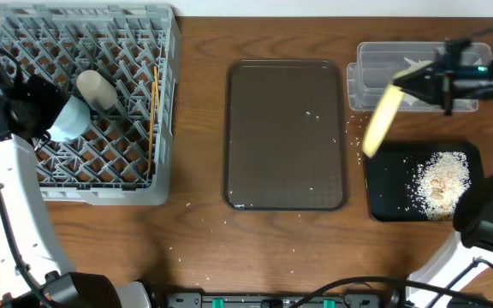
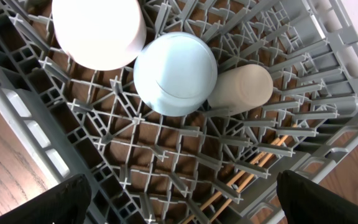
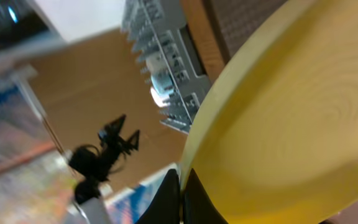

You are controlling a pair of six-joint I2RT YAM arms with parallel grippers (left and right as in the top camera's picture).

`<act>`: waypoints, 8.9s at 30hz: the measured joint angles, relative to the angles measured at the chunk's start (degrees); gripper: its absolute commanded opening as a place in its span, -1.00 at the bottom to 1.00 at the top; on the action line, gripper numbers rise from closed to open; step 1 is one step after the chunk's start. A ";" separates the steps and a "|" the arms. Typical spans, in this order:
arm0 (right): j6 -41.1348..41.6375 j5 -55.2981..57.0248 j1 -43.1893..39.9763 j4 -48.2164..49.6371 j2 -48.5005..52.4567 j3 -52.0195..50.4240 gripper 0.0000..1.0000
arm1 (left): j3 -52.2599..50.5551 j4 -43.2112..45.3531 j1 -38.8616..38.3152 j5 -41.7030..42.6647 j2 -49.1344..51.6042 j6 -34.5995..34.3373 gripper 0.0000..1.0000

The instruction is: Sort waste into correct bins and load items into the dishwasher

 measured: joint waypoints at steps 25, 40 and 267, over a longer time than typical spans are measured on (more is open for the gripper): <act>18.97 57.94 54.10 44.54 3.76 -0.11 -0.97 | 0.00 0.00 0.00 0.00 0.00 0.00 0.93; 19.34 73.20 61.05 41.99 15.37 -0.13 -0.96 | 0.00 0.00 0.00 0.00 0.00 0.00 0.93; 19.89 81.26 -3.04 20.39 -11.10 3.80 0.99 | -7.93 36.72 -68.39 -9.25 35.45 36.65 -0.85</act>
